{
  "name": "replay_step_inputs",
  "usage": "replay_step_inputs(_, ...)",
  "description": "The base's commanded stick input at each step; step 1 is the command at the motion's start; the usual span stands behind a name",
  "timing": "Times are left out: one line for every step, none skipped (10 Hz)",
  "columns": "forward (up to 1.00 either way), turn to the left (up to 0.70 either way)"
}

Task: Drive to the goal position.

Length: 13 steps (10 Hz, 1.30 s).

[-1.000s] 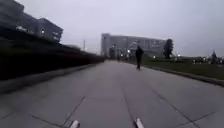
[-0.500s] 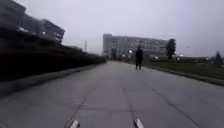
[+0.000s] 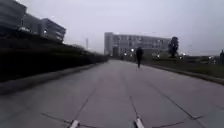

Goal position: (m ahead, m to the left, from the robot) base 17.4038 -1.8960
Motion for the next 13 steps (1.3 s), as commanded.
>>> replay_step_inputs(0.7, 0.0)
replay_step_inputs(0.7, 0.0)
replay_step_inputs(0.7, 0.0)
replay_step_inputs(0.7, 0.0)
replay_step_inputs(0.7, 0.0)
replay_step_inputs(0.7, -0.09)
replay_step_inputs(0.7, -0.35)
replay_step_inputs(0.7, -0.35)
replay_step_inputs(0.7, -0.35)
replay_step_inputs(0.7, -0.2)
replay_step_inputs(0.7, -0.02)
replay_step_inputs(0.7, -0.01)
replay_step_inputs(0.7, 0.0)
